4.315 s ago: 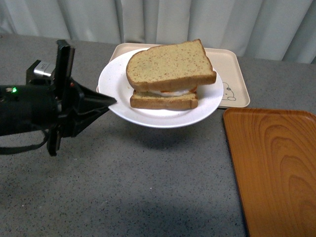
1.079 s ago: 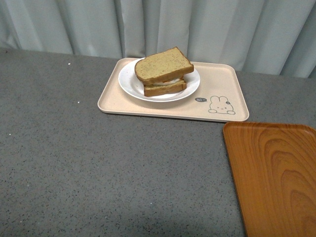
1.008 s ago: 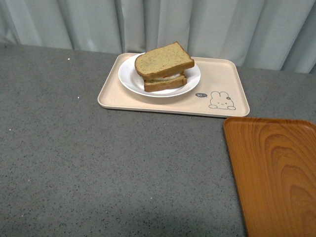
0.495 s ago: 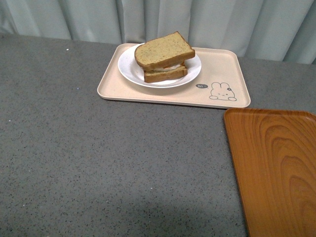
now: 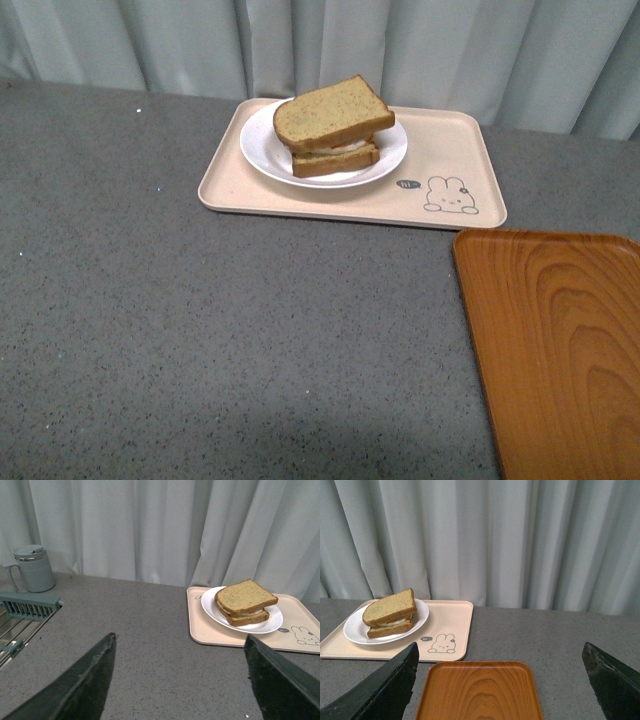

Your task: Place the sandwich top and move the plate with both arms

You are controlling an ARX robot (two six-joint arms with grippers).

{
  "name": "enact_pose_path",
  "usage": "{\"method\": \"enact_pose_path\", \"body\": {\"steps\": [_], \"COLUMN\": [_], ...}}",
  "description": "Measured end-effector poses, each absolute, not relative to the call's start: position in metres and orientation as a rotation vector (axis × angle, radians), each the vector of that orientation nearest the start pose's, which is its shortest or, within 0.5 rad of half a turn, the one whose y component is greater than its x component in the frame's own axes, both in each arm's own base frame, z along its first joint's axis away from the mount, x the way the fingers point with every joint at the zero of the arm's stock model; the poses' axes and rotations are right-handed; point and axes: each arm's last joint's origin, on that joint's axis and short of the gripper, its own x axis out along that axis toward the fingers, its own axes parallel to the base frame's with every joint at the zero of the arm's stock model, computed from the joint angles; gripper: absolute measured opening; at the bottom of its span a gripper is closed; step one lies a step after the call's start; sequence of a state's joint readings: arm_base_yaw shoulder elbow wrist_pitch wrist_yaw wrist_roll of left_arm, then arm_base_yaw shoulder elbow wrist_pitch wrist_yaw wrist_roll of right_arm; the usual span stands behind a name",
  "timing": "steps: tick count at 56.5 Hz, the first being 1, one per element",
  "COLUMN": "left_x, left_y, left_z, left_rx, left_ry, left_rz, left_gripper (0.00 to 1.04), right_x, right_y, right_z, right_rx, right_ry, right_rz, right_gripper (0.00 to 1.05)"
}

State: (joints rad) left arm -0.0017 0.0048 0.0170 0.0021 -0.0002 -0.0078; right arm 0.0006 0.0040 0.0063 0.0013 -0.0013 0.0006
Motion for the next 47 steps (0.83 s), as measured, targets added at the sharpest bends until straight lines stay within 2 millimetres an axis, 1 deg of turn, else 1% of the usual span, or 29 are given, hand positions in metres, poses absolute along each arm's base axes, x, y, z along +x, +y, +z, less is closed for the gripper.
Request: {"method": "enact_pose_path", "body": {"steps": [2, 4, 5, 7, 9, 12, 47], "left_x": [0.0969, 0.0969, 0.0969, 0.0969, 0.0969, 0.0969, 0.0969], "left_y": [-0.0002, -0.0002, -0.0002, -0.0002, -0.0002, -0.0002, -0.0002], "left_z": [0.1691, 0.1691, 0.1691, 0.1691, 0.1691, 0.1691, 0.1691], "left_rx": [-0.008, -0.008, -0.008, -0.007, -0.006, -0.007, -0.006], "left_ry": [-0.014, -0.014, -0.014, -0.014, -0.014, -0.014, -0.014], "left_rz": [-0.002, -0.002, -0.002, -0.002, -0.002, -0.002, -0.002], "left_gripper": [0.82, 0.9, 0.91, 0.99, 1.0, 0.98, 0.98], "right_x": [0.0976, 0.0976, 0.0976, 0.0976, 0.0976, 0.0976, 0.0976], "right_y": [0.0001, 0.0001, 0.0001, 0.0001, 0.0001, 0.0001, 0.0001], "right_z": [0.1655, 0.1655, 0.1655, 0.1655, 0.1655, 0.1655, 0.1655], "right_rx": [0.001, 0.001, 0.001, 0.001, 0.001, 0.001, 0.001], "right_ry": [-0.004, -0.004, -0.004, -0.004, -0.004, -0.004, -0.004], "right_rz": [0.002, 0.002, 0.002, 0.002, 0.002, 0.002, 0.002], "right_gripper": [0.96, 0.96, 0.96, 0.96, 0.96, 0.96, 0.96]}}
